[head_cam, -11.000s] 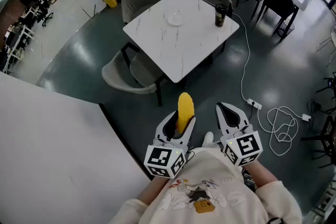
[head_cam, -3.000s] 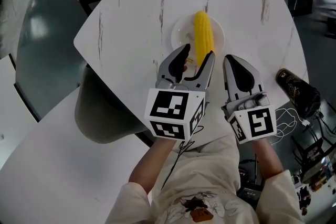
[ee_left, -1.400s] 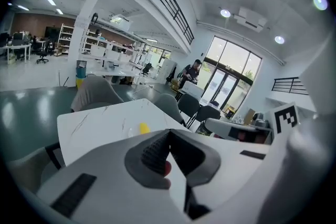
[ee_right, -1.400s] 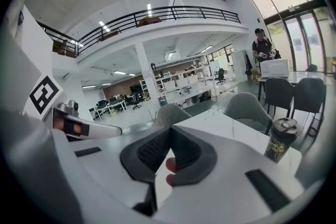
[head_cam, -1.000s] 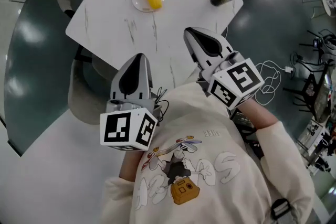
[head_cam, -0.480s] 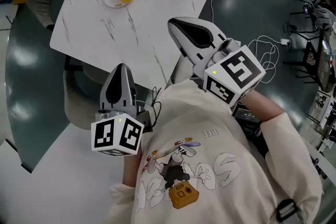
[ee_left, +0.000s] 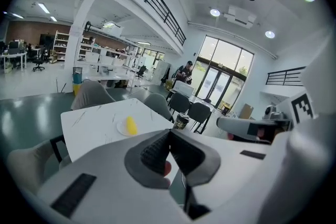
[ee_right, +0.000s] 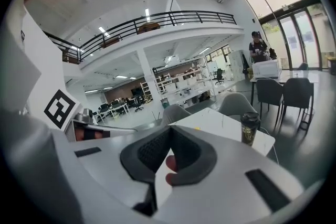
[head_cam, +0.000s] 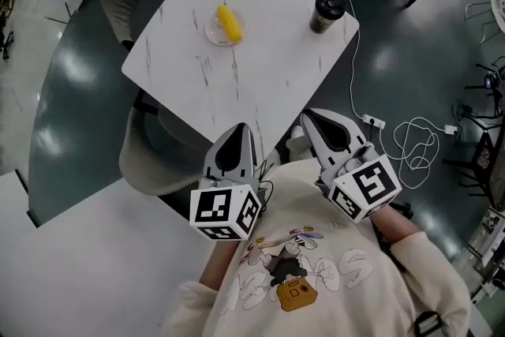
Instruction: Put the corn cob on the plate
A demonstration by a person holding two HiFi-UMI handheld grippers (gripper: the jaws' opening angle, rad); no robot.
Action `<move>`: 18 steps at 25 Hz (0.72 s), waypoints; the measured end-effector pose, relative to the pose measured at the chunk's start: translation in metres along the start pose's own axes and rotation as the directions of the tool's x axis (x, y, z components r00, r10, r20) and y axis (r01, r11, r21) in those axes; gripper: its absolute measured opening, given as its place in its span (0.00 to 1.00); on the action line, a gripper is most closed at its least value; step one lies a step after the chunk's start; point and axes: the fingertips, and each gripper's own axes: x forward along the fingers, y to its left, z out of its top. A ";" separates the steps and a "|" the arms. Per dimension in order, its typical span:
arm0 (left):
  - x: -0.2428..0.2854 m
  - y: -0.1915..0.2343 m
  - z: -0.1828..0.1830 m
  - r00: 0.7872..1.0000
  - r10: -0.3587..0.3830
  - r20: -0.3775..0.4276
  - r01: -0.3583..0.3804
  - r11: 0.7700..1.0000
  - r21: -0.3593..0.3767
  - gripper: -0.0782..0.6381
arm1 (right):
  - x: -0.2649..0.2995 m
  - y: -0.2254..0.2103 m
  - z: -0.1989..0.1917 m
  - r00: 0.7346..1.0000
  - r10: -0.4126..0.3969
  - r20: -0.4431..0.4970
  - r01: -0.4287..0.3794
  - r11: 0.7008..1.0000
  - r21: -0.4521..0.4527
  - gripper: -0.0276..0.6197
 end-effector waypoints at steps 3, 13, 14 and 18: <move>0.006 -0.017 -0.006 1.000 0.011 0.014 -0.011 1.000 0.015 0.12 | -0.014 -0.007 -0.008 1.000 0.009 0.007 -0.009 1.000 0.004 0.05; 0.000 -0.013 -0.012 0.999 0.050 -0.010 -0.050 0.998 -0.025 0.12 | -0.007 0.009 -0.013 0.999 0.050 -0.010 -0.050 0.999 0.001 0.05; 0.001 -0.013 -0.014 0.998 0.057 -0.003 -0.057 0.998 -0.022 0.12 | -0.008 0.009 -0.015 0.999 0.053 -0.007 -0.054 0.999 -0.010 0.05; -0.009 0.003 -0.001 0.998 0.055 -0.007 -0.055 0.998 -0.018 0.12 | 0.002 0.030 -0.009 0.999 0.049 -0.014 -0.049 0.999 -0.023 0.05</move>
